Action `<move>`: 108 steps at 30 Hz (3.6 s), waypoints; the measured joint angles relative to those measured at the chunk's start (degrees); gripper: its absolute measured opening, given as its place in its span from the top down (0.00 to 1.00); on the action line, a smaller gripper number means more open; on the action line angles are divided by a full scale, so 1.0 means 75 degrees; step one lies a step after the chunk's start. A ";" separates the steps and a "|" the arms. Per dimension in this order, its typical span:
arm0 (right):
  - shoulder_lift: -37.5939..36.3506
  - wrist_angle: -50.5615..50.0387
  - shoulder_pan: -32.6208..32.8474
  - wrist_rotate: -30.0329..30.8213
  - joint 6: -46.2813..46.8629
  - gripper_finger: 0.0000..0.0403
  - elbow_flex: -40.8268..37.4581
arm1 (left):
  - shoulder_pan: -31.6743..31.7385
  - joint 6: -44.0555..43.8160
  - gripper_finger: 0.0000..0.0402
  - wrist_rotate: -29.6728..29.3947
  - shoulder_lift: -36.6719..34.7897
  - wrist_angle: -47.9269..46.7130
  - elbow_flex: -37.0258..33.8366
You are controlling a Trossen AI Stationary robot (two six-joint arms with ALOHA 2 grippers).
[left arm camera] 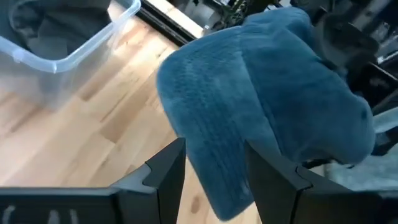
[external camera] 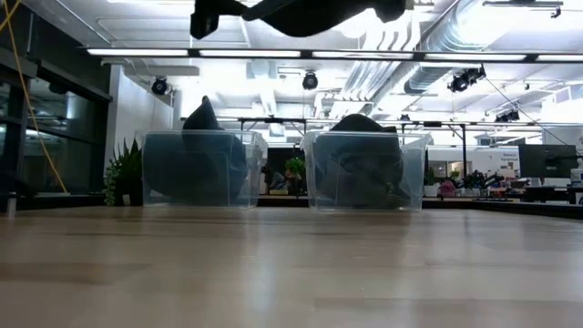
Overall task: Pick & Place hat
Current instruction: Put the blue cap into the left transparent bin
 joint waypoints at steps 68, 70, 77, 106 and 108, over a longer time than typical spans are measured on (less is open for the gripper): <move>0.0012 -0.1829 -0.1309 -0.1306 0.0412 1.00 0.1218 | 0.0584 -0.0759 0.60 0.2164 0.0398 0.1685 0.0000; 0.0012 -0.1786 -0.1340 -0.1532 0.0400 1.00 0.1221 | 0.0582 -0.0748 0.60 0.2127 0.0398 0.1702 0.0000; 0.0012 -0.1647 -0.1639 -0.2118 0.0894 1.00 0.1224 | 0.0584 -0.0688 0.60 0.1972 0.0481 0.1692 -0.0003; 0.0012 -0.1979 -0.1653 -0.1306 0.2035 0.74 0.1224 | 0.0584 0.0385 0.99 0.1257 0.0474 0.1239 -0.0003; 0.0012 -0.2090 -0.1495 -0.0691 0.2221 0.67 0.1225 | 0.0584 0.0389 0.99 0.1258 0.0442 0.1228 -0.0003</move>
